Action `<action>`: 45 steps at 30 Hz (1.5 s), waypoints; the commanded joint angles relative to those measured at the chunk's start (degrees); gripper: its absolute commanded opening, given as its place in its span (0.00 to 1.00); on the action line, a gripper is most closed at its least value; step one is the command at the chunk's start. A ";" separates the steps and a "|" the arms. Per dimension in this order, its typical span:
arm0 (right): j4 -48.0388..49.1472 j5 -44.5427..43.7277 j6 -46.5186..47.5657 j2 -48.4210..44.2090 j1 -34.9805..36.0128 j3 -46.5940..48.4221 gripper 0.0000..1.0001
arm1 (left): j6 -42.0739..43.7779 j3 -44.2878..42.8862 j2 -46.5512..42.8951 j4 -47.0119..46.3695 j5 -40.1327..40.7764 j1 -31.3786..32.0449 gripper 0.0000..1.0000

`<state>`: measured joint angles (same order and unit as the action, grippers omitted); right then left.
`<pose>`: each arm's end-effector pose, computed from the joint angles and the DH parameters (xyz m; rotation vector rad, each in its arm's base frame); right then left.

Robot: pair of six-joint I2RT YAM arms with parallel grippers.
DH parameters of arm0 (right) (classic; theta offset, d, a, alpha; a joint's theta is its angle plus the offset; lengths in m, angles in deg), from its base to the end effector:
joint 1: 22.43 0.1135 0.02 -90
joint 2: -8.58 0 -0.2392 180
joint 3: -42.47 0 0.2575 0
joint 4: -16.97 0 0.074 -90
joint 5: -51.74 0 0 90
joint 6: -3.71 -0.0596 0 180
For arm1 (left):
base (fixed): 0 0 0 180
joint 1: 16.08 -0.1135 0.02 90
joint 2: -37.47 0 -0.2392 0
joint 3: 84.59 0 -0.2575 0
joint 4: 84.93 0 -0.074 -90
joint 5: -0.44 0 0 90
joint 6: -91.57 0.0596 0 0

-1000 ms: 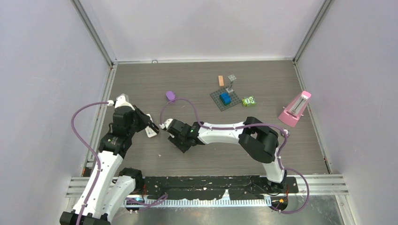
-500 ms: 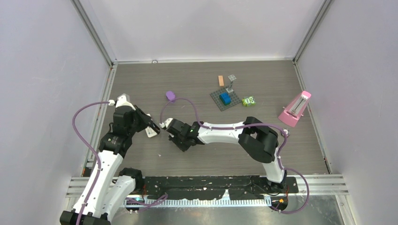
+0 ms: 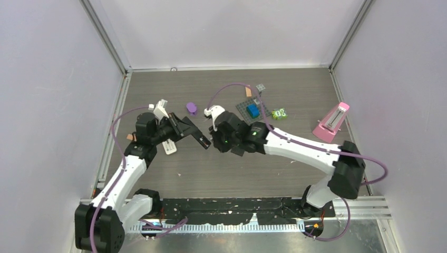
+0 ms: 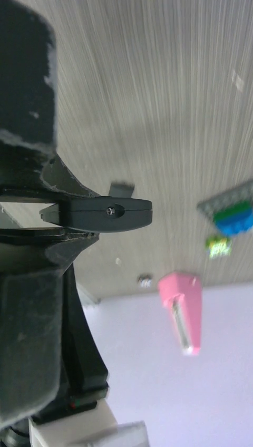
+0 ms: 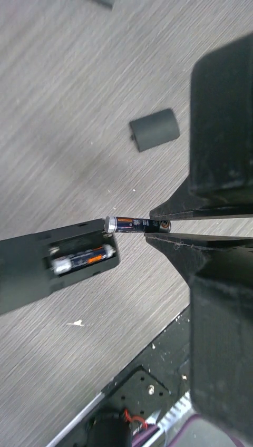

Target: Load the batteries into the remote control

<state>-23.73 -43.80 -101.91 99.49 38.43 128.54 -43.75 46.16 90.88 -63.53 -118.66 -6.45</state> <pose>0.1870 0.3237 0.2358 -0.8884 2.2567 0.5213 0.2396 -0.0701 0.2325 -0.3182 2.1154 -1.1000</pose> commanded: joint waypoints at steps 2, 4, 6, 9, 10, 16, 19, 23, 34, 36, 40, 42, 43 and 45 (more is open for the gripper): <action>-10.39 -2.68 -2.41 -7.02 -0.74 5.36 0.11 | -24.49 8.95 5.39 -43.97 -18.80 -0.04 0.00; -15.01 -3.00 -3.23 -7.55 -0.76 9.52 0.11 | -30.70 11.40 7.93 -54.59 -19.29 0.18 0.00; -18.47 -2.49 -3.92 -7.70 -0.75 12.93 0.12 | -35.40 13.09 10.08 -64.52 -19.05 0.66 0.00; -22.51 -1.77 -4.61 -7.25 -0.74 16.58 0.13 | -41.01 14.23 12.60 -73.18 -18.99 1.54 0.00; -23.31 -1.68 -4.51 -6.94 -0.72 17.68 0.13 | -42.14 14.39 13.24 -74.78 -19.10 1.66 0.00; -25.14 -1.10 -2.00 -5.79 -0.36 20.49 0.15 | -43.13 14.94 14.71 -77.78 -20.45 1.62 0.00; -26.72 -1.39 -0.86 -4.18 -0.16 22.29 0.15 | -42.65 14.81 14.65 -77.80 -21.20 1.62 0.00; -27.48 -1.45 0.19 -3.26 0.10 23.37 0.17 | -42.14 14.68 14.57 -76.88 -21.67 1.62 0.00; -29.59 -1.35 4.08 0.28 1.63 26.03 0.20 | -40.38 14.41 14.60 -72.75 -21.42 1.63 0.00; -30.25 -1.73 4.15 1.06 1.83 26.47 0.21 | -40.08 14.17 14.51 -71.89 -21.35 1.62 0.00; -31.40 -3.05 3.76 1.85 1.98 26.99 0.21 | -38.90 13.85 13.79 -69.26 -20.93 1.53 0.00; -32.71 -3.93 3.46 2.34 1.96 27.70 0.21 | -37.83 13.69 13.22 -67.59 -20.85 1.49 0.00; -33.64 -4.36 3.28 2.60 1.98 28.28 0.21 | -37.30 13.65 12.90 -66.98 -20.85 1.50 0.00; -34.90 -4.85 3.04 3.23 1.98 29.00 0.21 | -36.11 13.50 12.16 -64.72 -20.82 1.47 0.00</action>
<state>-55.09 -46.07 -99.07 101.96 40.25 154.33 -82.11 60.89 105.46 -129.62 -139.58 -4.94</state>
